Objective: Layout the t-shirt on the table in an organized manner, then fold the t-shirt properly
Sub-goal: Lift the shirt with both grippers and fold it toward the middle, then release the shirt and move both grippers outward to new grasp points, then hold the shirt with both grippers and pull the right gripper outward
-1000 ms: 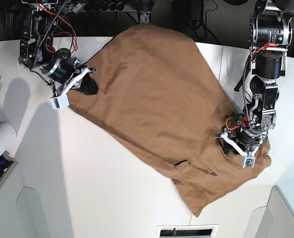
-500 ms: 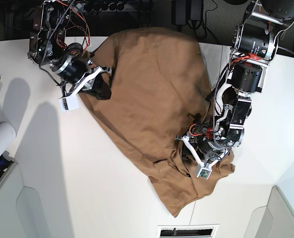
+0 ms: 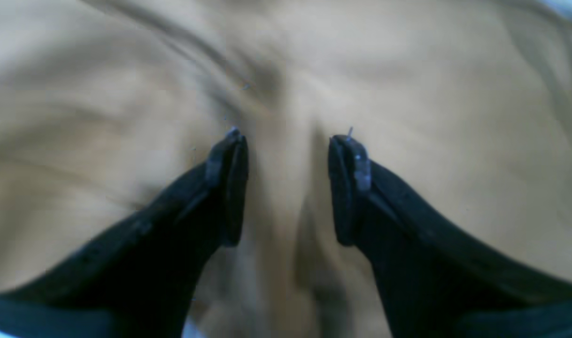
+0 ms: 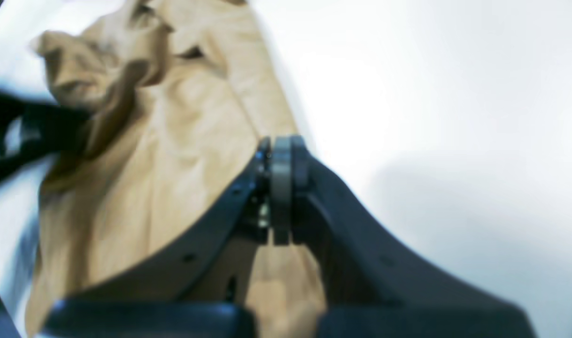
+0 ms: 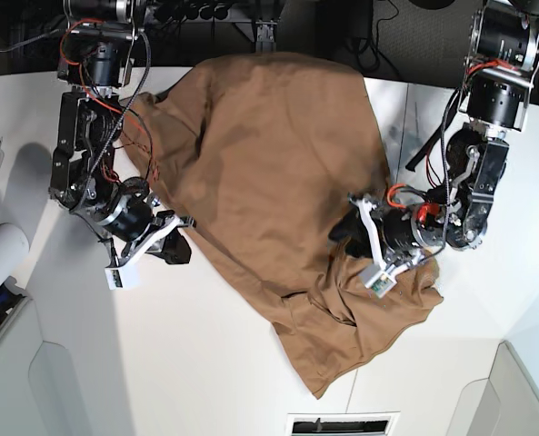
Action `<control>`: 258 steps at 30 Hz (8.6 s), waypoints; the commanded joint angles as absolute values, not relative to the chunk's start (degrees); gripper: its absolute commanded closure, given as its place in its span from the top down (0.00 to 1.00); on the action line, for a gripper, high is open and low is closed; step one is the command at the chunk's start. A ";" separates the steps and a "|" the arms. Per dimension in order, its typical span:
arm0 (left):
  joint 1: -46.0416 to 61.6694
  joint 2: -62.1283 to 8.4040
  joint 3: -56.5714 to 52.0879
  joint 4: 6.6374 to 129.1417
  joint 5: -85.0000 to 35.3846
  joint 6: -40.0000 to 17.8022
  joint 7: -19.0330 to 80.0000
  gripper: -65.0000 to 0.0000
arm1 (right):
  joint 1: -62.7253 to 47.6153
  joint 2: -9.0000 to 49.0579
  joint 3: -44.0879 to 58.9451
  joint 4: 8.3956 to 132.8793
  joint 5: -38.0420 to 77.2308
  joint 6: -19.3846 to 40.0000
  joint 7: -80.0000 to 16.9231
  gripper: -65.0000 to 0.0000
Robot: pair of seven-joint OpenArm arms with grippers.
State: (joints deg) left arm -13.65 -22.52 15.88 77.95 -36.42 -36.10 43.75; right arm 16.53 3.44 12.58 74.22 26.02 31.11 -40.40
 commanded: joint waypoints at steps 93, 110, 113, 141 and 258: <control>-7.66 -30.68 15.40 72.99 -30.04 -40.00 45.36 0.46 | 25.08 3.16 -8.12 58.06 13.52 30.13 -31.51 0.00; -23.92 -30.89 15.40 59.13 -25.10 -36.03 40.49 0.46 | 6.85 1.87 -7.73 83.59 19.49 28.71 -31.48 0.00; -25.23 -33.45 15.40 61.58 -30.37 -34.92 41.30 0.46 | 8.43 1.87 -5.91 85.23 19.49 28.29 -31.53 0.00; -11.20 -43.00 14.59 71.66 -45.98 -40.00 50.04 0.46 | 26.81 3.18 5.65 62.54 13.63 24.23 -30.39 0.61; -11.86 -44.77 14.55 76.82 -29.36 -35.16 37.93 0.46 | 12.23 9.21 7.01 77.36 12.36 15.44 -33.43 0.57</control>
State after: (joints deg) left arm -10.63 -43.77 15.05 76.23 -28.97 -35.35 38.57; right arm 11.35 8.73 6.79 76.51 12.21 15.40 -33.98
